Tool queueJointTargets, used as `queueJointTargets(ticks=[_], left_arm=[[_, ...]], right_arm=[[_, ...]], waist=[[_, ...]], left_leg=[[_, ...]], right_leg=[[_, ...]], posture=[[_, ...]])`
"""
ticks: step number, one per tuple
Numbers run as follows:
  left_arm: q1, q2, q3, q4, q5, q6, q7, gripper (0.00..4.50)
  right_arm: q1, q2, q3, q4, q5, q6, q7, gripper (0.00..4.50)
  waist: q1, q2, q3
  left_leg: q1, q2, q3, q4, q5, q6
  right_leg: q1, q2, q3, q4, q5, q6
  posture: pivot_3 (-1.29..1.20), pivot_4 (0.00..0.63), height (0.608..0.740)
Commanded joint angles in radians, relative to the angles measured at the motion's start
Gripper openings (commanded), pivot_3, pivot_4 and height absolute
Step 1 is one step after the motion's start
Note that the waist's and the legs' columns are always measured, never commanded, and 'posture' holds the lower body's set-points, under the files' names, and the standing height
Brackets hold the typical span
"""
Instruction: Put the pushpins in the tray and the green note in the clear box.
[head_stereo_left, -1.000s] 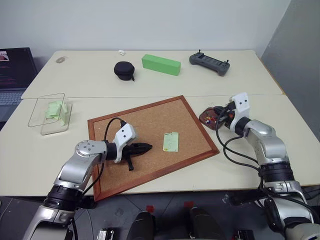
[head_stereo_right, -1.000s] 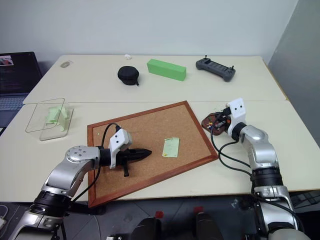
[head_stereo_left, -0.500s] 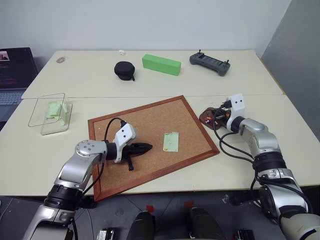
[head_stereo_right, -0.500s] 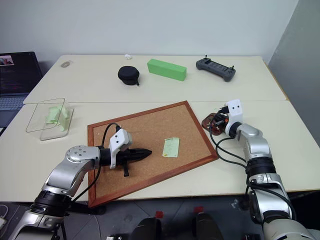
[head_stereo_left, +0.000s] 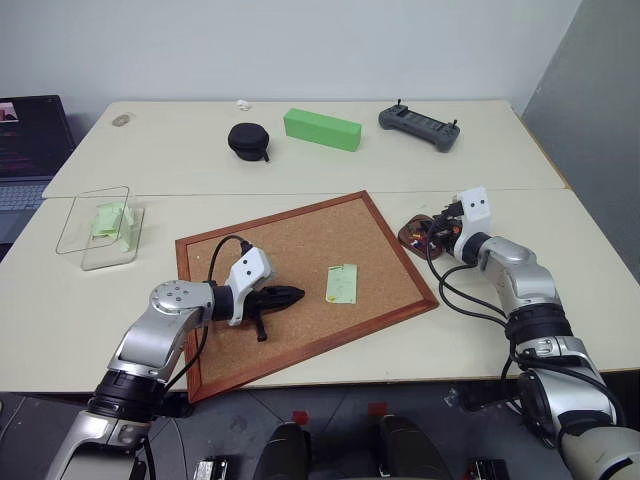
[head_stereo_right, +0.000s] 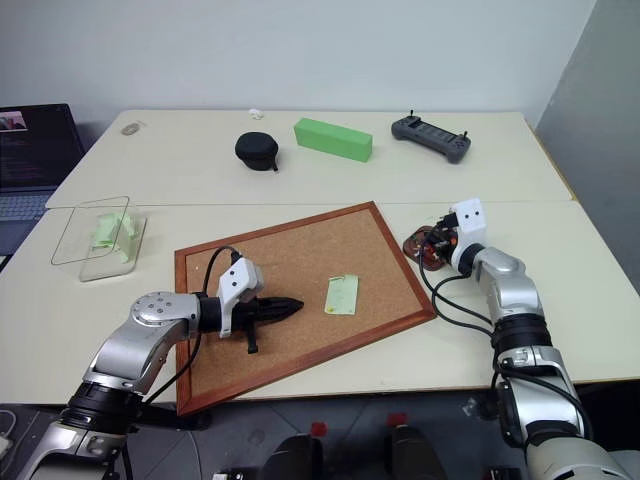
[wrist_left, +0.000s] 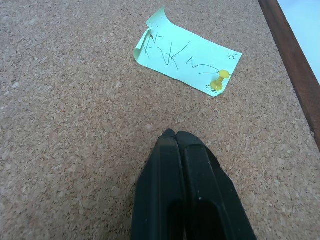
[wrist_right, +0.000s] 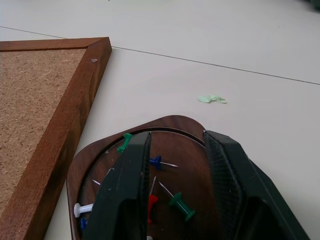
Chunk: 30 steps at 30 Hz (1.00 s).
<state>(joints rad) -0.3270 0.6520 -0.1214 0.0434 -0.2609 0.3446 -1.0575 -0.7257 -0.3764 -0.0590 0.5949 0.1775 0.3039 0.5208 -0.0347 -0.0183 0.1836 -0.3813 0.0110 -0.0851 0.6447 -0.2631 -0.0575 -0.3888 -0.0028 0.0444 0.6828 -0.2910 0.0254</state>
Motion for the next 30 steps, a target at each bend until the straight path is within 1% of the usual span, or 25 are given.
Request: queueJointTargets(ticks=[1, 4, 9, 13, 15, 21, 24, 25, 30], left_arm=[[0.008, 0.005, -0.012, -0.01, 0.014, 0.01, 0.0, 0.0], [0.01, 0.005, -0.013, -0.012, 0.014, 0.009, 0.0, 0.0], [0.017, 0.008, -0.009, -0.014, 0.013, 0.007, 0.0, 0.0], [0.021, 0.009, -0.007, -0.016, 0.013, 0.007, 0.001, 0.0], [0.02, 0.01, -0.007, -0.016, 0.013, 0.008, 0.0, 0.0], [0.017, 0.011, -0.008, -0.016, 0.014, 0.008, 0.0, 0.0], [0.019, 0.014, -0.007, -0.02, 0.014, 0.01, 0.0, 0.0], [0.021, 0.015, -0.006, -0.023, 0.013, 0.011, 0.001, 0.0], [0.027, 0.015, -0.005, -0.033, 0.011, 0.017, 0.004, 0.0]], right_arm=[[0.006, -0.015, -0.018, -0.072, 0.021, -0.028, 0.044, 1.74], [0.051, -0.027, 0.0, -0.181, 0.058, -0.023, 0.142, 1.74], [0.172, -0.071, 0.094, -0.454, 0.107, 0.003, 0.339, 1.74], [0.236, -0.081, 0.171, -0.582, 0.113, -0.001, 0.418, 1.74], [0.253, -0.071, 0.217, -0.6, 0.084, -0.027, 0.432, 1.74], [0.252, -0.004, 0.311, -0.547, 0.029, -0.114, 0.435, 1.74], [0.244, 0.035, 0.352, -0.53, 0.01, -0.144, 0.435, 2.19], [0.243, 0.046, 0.364, -0.523, 0.003, -0.153, 0.436, 2.42], [0.235, 0.079, 0.402, -0.466, -0.034, -0.199, 0.442, 2.42]], waist=[[0.0, 0.0, 0.0], [0.0, 0.0, 0.0], [0.001, 0.0, 0.0], [0.001, 0.0, 0.0], [0.001, 0.0, 0.0], [0.001, 0.0, 0.0], [0.001, 0.0, 0.0], [0.001, 0.0, 0.0], [0.001, 0.0, 0.0]], left_leg=[[0.0, 0.0, 0.0, 0.0, 0.0, 0.0], [0.0, 0.0, 0.0, 0.0, 0.0, 0.0], [0.0, 0.0, -0.001, 0.0, 0.0, 0.0], [0.0, 0.0, -0.001, 0.0, 0.0, 0.0], [0.0, 0.0, -0.001, 0.0, 0.0, 0.0], [0.0, 0.0, -0.001, 0.0, 0.0, 0.0], [0.0, 0.0, -0.001, 0.0, 0.0, 0.0], [0.0, 0.0, -0.001, 0.0, 0.0, 0.0], [0.0, 0.0, -0.001, 0.0, 0.0, 0.0]], right_leg=[[0.0, 0.0, 0.0, 0.0, 0.0, 0.0], [0.0, 0.0, 0.0, 0.0, 0.0, 0.0], [0.0, 0.0, 0.0, 0.0, 0.0, 0.0], [0.0, 0.0, -0.001, 0.0, 0.0, 0.0], [0.0, 0.0, -0.001, 0.0, 0.0, 0.0], [0.0, 0.001, -0.001, 0.0, 0.0, 0.0], [0.0, 0.0, -0.001, 0.0, 0.0, 0.0], [0.0, 0.001, -0.001, 0.0, 0.0, 0.0], [0.0, 0.001, -0.001, 0.0, 0.0, 0.0]], posture=[[0.0, 0.15, 0.74], [0.0, 0.15, 0.74], [0.0, 0.15, 0.74], [0.0, 0.15, 0.74], [0.0, 0.15, 0.74], [0.0, 0.15, 0.74], [0.0, 0.15, 0.74], [0.0, 0.15, 0.74], [0.0, 0.15, 0.74]])
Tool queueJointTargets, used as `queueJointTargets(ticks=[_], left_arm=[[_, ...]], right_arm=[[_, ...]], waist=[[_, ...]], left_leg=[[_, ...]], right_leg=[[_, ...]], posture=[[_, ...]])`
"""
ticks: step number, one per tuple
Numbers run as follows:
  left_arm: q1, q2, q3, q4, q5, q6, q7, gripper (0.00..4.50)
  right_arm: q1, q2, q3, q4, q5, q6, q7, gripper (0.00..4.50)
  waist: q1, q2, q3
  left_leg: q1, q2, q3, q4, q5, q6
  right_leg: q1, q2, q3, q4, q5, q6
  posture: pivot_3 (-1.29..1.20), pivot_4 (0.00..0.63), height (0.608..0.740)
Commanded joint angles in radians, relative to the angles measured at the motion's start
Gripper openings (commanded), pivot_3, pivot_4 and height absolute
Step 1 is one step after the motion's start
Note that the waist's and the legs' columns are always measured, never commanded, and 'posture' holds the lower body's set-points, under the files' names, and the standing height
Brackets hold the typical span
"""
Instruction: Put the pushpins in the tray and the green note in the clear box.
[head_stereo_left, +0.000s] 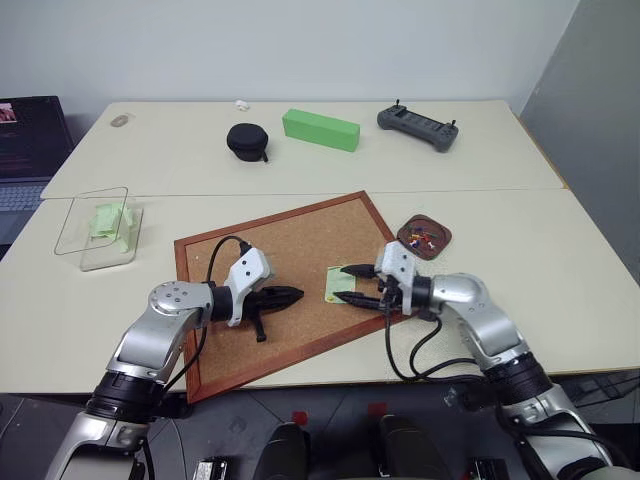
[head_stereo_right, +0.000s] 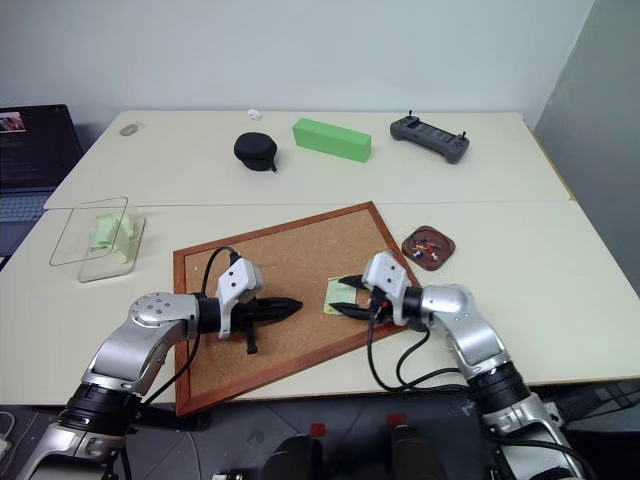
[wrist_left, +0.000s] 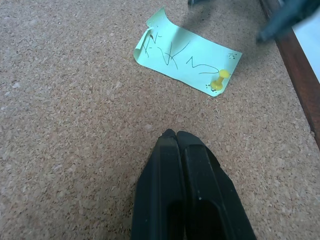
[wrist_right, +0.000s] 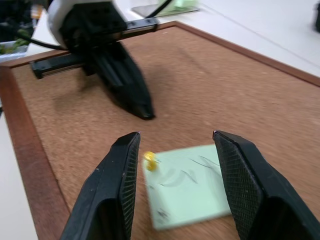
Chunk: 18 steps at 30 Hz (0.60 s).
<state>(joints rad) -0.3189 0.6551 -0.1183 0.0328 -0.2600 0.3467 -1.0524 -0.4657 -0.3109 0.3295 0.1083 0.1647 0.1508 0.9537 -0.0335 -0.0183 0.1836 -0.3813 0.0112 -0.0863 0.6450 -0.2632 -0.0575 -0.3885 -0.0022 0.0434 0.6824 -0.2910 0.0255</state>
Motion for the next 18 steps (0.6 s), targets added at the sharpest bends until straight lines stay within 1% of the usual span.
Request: queueJointTargets(ticks=[1, 8, 17, 18], left_arm=[[0.02, 0.012, -0.008, -0.023, 0.01, 0.015, 0.0, 0.0], [0.024, 0.01, -0.006, -0.031, 0.008, 0.023, 0.005, 0.0], [0.03, 0.013, -0.002, -0.036, 0.006, 0.026, 0.01, 0.0], [0.03, 0.013, -0.002, -0.036, 0.006, 0.025, 0.01, 0.0]], right_arm=[[-0.029, 0.021, 0.018, 0.035, -0.026, -0.054, 0.008, 2.42], [-0.06, 0.051, 0.028, 0.135, -0.061, -0.103, 0.006, 2.42], [-0.065, 0.058, 0.027, 0.185, -0.078, -0.138, 0.018, 2.42], [-0.065, 0.058, 0.027, 0.186, -0.078, -0.14, 0.019, 2.26]], waist=[[0.0, 0.0, 0.0], [0.0, 0.0, 0.0], [0.0, 0.0, 0.0], [-0.001, 0.0, 0.0]], left_leg=[[0.0, 0.0, 0.0, 0.0, 0.0, 0.0], [0.0, 0.0, 0.0, 0.0, 0.0, 0.0], [0.0, 0.0, 0.0, 0.0, 0.0, 0.0], [0.0, 0.0, 0.0, 0.0, 0.0, 0.0]], right_leg=[[0.0, 0.0, 0.0, 0.0, 0.0, 0.0], [0.0, 0.0, 0.0, 0.0, 0.0, 0.0], [0.0, 0.0, 0.0, 0.0, 0.0, 0.0], [0.0, 0.0, 0.0, 0.0, 0.0, 0.0]], posture=[[0.0, 0.15, 0.74], [0.0, 0.15, 0.74], [0.0, 0.15, 0.74], [0.0, 0.15, 0.74]])
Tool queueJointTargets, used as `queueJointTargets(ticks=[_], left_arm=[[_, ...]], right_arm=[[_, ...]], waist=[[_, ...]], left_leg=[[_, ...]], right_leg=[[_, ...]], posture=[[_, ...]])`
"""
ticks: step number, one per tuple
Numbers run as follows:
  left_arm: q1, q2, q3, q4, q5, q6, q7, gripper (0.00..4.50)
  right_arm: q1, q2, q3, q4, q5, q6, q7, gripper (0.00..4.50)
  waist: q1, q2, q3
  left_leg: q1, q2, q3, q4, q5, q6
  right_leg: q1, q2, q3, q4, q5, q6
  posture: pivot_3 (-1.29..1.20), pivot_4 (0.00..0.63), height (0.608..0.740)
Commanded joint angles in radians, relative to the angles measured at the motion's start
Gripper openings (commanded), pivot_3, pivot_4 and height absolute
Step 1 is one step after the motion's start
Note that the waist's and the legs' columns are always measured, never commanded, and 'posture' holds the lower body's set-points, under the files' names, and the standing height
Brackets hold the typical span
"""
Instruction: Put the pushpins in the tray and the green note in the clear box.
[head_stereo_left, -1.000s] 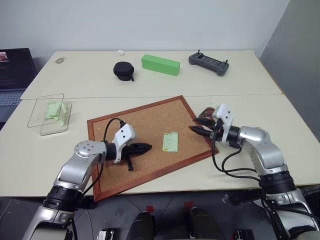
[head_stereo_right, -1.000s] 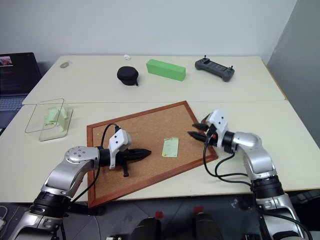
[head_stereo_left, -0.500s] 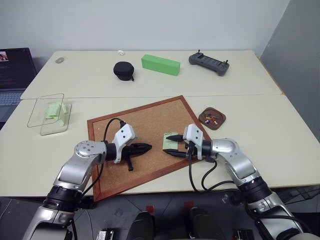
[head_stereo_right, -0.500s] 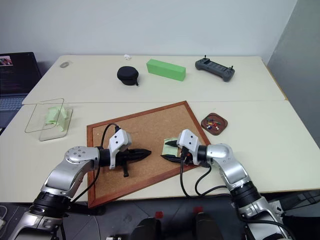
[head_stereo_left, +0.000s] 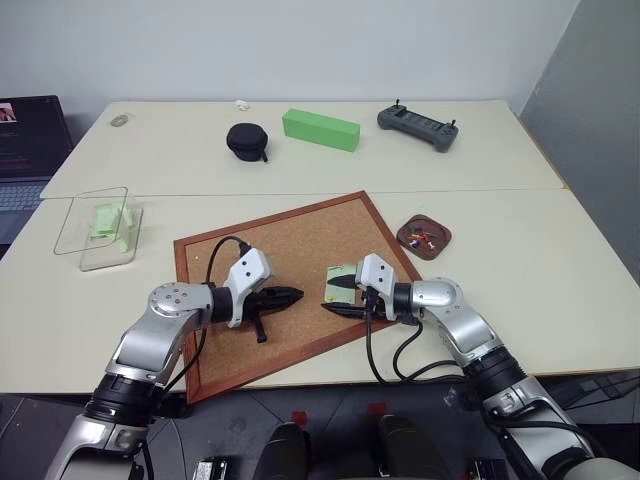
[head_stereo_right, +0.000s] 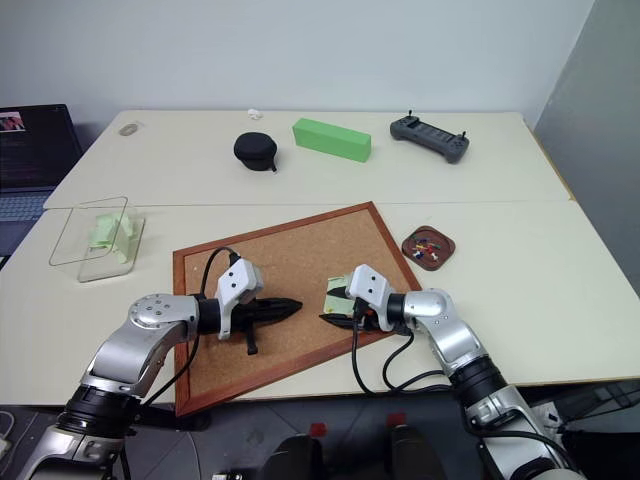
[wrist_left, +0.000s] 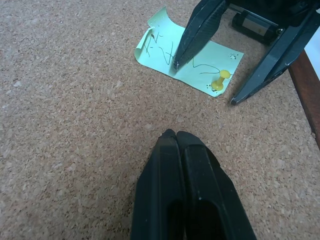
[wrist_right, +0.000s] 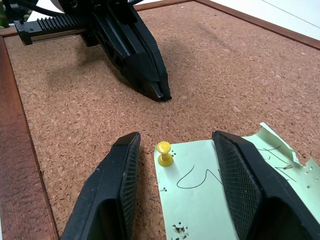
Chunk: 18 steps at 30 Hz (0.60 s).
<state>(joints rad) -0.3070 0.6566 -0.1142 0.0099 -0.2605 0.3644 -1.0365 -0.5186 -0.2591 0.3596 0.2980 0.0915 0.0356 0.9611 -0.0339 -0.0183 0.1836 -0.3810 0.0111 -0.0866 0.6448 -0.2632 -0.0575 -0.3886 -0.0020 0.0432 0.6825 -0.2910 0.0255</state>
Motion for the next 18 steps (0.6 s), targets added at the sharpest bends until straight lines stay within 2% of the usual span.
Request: queueJointTargets(ticks=[1, 2, 11, 18], left_arm=[[0.017, 0.011, -0.006, -0.013, 0.007, 0.007, -0.006, 0.0], [0.016, 0.011, -0.006, -0.013, 0.007, 0.008, -0.006, 0.0], [0.002, 0.006, -0.006, -0.004, 0.006, 0.01, -0.006, 0.0], [-0.003, 0.003, -0.009, -0.002, 0.007, 0.012, -0.005, 0.0]], right_arm=[[-0.012, 0.007, -0.004, -0.003, -0.004, -0.026, 0.012, 2.07], [-0.012, 0.008, -0.005, -0.003, -0.002, -0.028, 0.013, 2.01], [-0.017, 0.014, 0.003, 0.019, -0.02, -0.044, 0.001, 0.14], [-0.023, 0.009, 0.0, 0.022, -0.022, -0.046, 0.007, 0.04]], waist=[[0.0, 0.0, 0.0], [0.0, 0.0, 0.0], [0.0, 0.0, 0.0], [-0.001, 0.0, 0.0]], left_leg=[[0.0, 0.0, 0.0, 0.0, 0.0, 0.0], [0.0, 0.0, 0.0, 0.0, 0.0, 0.0], [0.0, 0.0, 0.0, 0.0, 0.0, 0.0], [0.001, 0.0, 0.0, 0.0, 0.0, 0.0]], right_leg=[[0.0, 0.0, 0.0, 0.0, 0.0, 0.0], [0.0, 0.0, 0.0, 0.0, 0.0, 0.0], [0.0, 0.0, 0.0, 0.0, 0.0, 0.0], [0.0, 0.0, 0.0, 0.001, 0.0, 0.0]], posture=[[0.0, 0.15, 0.74], [0.0, 0.15, 0.74], [0.0, 0.15, 0.74], [0.0, 0.15, 0.74]])
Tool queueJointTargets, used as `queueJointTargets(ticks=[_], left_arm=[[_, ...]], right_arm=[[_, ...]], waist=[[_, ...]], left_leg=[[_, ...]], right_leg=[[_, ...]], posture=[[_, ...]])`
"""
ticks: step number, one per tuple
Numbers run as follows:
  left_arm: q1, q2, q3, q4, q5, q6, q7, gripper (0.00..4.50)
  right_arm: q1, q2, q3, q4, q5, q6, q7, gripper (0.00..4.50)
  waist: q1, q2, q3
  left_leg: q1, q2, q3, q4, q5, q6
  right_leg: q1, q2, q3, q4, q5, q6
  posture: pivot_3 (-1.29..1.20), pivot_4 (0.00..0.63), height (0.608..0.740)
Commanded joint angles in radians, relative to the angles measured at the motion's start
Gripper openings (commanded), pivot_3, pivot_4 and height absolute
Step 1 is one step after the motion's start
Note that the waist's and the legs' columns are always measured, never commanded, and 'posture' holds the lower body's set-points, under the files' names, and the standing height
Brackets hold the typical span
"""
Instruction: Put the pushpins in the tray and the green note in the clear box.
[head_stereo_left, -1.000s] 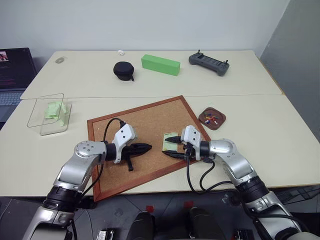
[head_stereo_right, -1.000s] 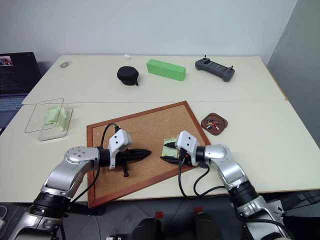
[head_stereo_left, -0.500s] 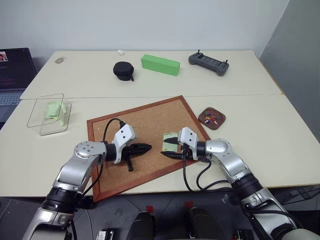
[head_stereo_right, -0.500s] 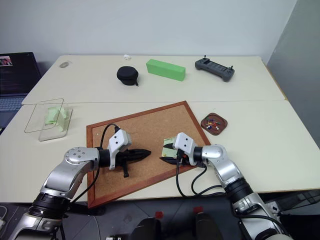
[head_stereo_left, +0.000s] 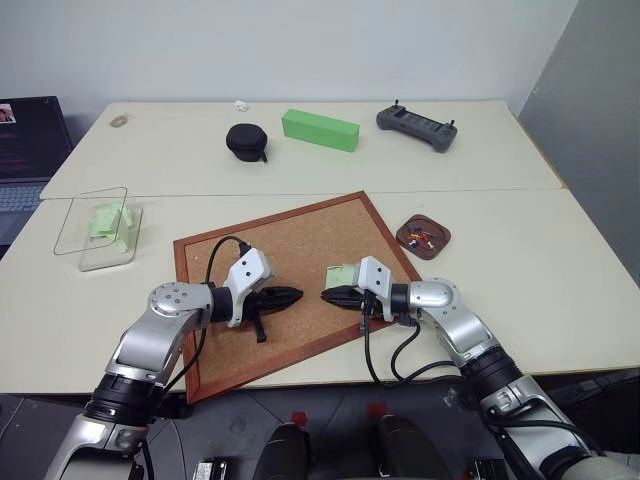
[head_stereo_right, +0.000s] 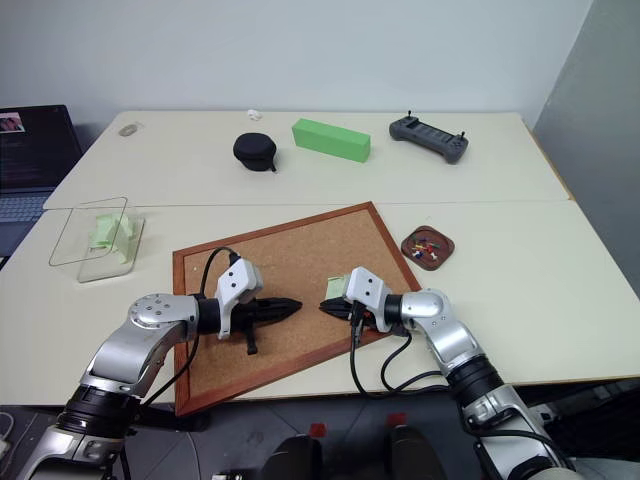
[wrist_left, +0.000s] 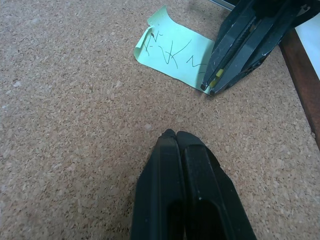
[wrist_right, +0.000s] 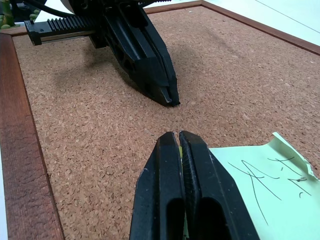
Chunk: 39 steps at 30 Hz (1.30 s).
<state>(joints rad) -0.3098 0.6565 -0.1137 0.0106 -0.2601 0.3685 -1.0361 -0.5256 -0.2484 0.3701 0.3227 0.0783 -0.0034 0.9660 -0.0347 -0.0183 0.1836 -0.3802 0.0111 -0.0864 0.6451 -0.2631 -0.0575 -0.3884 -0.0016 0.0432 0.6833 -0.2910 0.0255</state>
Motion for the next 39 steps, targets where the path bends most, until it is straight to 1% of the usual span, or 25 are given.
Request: queueJointTargets(ticks=[1, 10, 20, 23, 26, 28, 29, 31, 35, 36, 37, 39], left_arm=[[-0.003, 0.002, -0.01, -0.001, 0.007, 0.008, -0.005, 0.0], [0.009, 0.003, -0.016, 0.004, 0.014, -0.004, -0.003, 0.0], [-0.005, -0.005, -0.03, 0.032, 0.035, -0.023, 0.002, 0.0], [-0.016, -0.015, -0.009, 0.03, 0.01, 0.006, 0.011, 0.0], [-0.036, -0.026, 0.029, 0.011, -0.045, 0.075, 0.016, 0.0], [-0.053, -0.039, 0.071, -0.011, -0.11, 0.154, 0.028, 0.39], [-0.059, -0.043, 0.085, -0.019, -0.133, 0.185, 0.032, 0.46], [-0.086, -0.062, 0.142, -0.051, -0.225, 0.299, 0.058, 0.81], [-0.159, -0.127, 0.299, -0.07, -0.462, 0.598, 0.168, 1.51], [-0.166, -0.14, 0.328, -0.074, -0.51, 0.66, 0.192, 1.72], [-0.175, -0.156, 0.36, -0.074, -0.556, 0.717, 0.221, 1.8], [-0.194, -0.192, 0.425, -0.071, -0.643, 0.821, 0.292, 2.23]], right_arm=[[-0.018, -0.004, -0.011, -0.005, -0.009, -0.008, 0.004, 0.04], [-0.036, -0.044, -0.044, -0.177, 0.039, 0.072, 0.025, 0.04], [-0.042, -0.081, -0.069, -0.227, 0.045, 0.092, 0.027, 0.04], [-0.045, -0.096, -0.072, -0.244, 0.042, 0.084, 0.025, 0.04], [-0.052, -0.113, -0.08, -0.261, 0.037, 0.073, 0.024, 0.04], [-0.057, -0.128, -0.084, -0.27, 0.027, 0.054, 0.025, 0.0], [-0.058, -0.132, -0.085, -0.272, 0.023, 0.048, 0.024, 0.0], [-0.065, -0.149, -0.086, -0.278, 0.015, 0.027, 0.025, 0.0], [-0.085, -0.185, -0.079, -0.28, -0.026, -0.053, 0.019, 0.0], [-0.087, -0.19, -0.076, -0.28, -0.036, -0.075, 0.017, 0.0], [-0.09, -0.197, -0.072, -0.279, -0.049, -0.102, 0.015, 0.0], [-0.092, -0.203, -0.067, -0.279, -0.072, -0.145, 0.006, 0.0]], waist=[[0.0, 0.0, 0.0], [0.001, 0.0, 0.0], [0.002, 0.0, 0.0], [0.002, 0.0, 0.0], [0.002, 0.0, 0.0], [0.002, 0.0, 0.0], [0.002, 0.0, 0.0], [0.002, 0.0, 0.0], [0.002, -0.001, 0.0], [0.002, -0.001, 0.0], [0.001, -0.001, 0.0], [-0.001, -0.001, 0.0]], left_leg=[[0.0, 0.0, 0.0, 0.0, 0.0, 0.0], [-0.001, 0.0, 0.0, 0.0, 0.0, 0.0], [-0.001, 0.0, 0.0, 0.0, 0.0, 0.0], [-0.001, 0.0, 0.0, 0.0, 0.0, 0.0], [-0.001, 0.0, -0.001, 0.0, 0.0, 0.0], [-0.001, 0.0, -0.001, 0.0, 0.0, 0.0], [-0.001, 0.0, -0.001, 0.001, 0.0, 0.0], [-0.001, 0.0, -0.001, 0.001, 0.0, 0.0], [-0.002, 0.001, -0.003, 0.001, 0.0, 0.0], [-0.002, 0.001, -0.003, 0.0, 0.0, 0.0], [-0.002, 0.001, -0.003, 0.0, 0.0, 0.0], [-0.002, 0.001, -0.003, 0.0, 0.0, 0.0]], right_leg=[[0.0, 0.0, 0.0, 0.0, 0.0, 0.0], [-0.001, 0.0, 0.0, 0.0, 0.0, 0.0], [0.0, 0.0, 0.0, 0.0, 0.0, 0.0], [0.0, -0.001, 0.0, 0.0, 0.0, 0.0], [0.0, -0.001, 0.0, 0.0, 0.0, 0.0], [0.0, -0.001, 0.0, 0.0, 0.0, 0.0], [0.0, -0.001, 0.0, 0.0, 0.0, 0.0], [0.0, -0.001, -0.001, 0.0, 0.0, 0.0], [0.0, -0.001, -0.002, 0.0, 0.0, 0.0], [0.0, -0.001, -0.002, 0.0, 0.0, 0.0], [0.0, -0.001, -0.002, 0.0, 0.0, 0.0], [0.0, -0.001, -0.002, 0.0, 0.0, 0.0]], posture=[[0.0, 0.15, 0.74], [0.0, 0.15, 0.74], [0.0, 0.15, 0.74], [0.0, 0.15, 0.74], [0.0, 0.15, 0.74], [0.0, 0.15, 0.74], [0.0, 0.15, 0.74], [0.0, 0.15, 0.74], [0.0, 0.15, 0.74], [0.0, 0.15, 0.74], [0.0, 0.15, 0.74], [0.0, 0.15, 0.74]])
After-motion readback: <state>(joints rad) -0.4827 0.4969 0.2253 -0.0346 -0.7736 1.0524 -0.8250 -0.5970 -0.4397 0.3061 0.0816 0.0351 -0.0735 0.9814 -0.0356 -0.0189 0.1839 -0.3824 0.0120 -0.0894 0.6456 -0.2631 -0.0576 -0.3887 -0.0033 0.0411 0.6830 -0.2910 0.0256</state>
